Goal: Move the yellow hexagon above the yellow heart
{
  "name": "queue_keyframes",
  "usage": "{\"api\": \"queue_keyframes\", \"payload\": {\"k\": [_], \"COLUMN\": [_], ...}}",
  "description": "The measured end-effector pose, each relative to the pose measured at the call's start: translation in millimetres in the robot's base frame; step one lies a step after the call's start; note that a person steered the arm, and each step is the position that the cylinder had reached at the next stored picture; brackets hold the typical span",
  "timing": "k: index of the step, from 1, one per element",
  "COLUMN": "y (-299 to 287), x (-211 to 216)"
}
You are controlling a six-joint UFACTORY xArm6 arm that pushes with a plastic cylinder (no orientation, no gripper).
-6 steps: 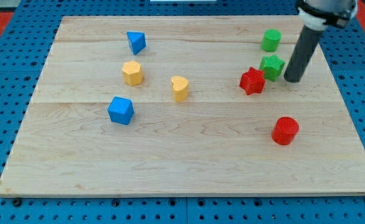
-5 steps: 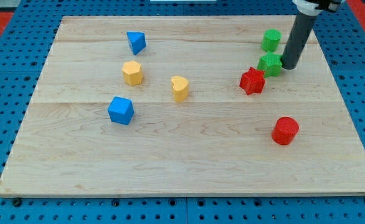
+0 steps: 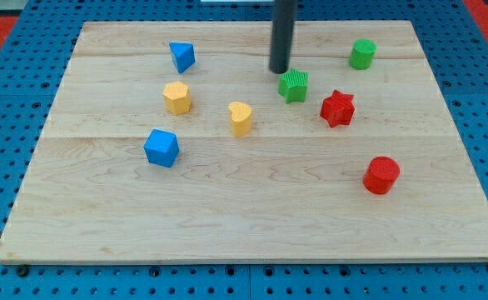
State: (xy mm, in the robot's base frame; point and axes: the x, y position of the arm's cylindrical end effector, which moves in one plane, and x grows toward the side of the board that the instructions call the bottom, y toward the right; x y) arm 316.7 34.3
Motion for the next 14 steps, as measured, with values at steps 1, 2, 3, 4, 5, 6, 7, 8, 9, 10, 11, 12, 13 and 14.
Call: {"api": "queue_keyframes", "payload": {"k": [1, 2, 3, 4, 5, 6, 7, 8, 9, 10, 11, 12, 13, 14], "y": [-27, -118, -192, -201, -178, -115, -120, -156, -151, -136, -116, -99, -81, -114], "x": [2, -2, 19, 64, 59, 51, 52, 71, 83, 83, 83, 75, 65, 72]}}
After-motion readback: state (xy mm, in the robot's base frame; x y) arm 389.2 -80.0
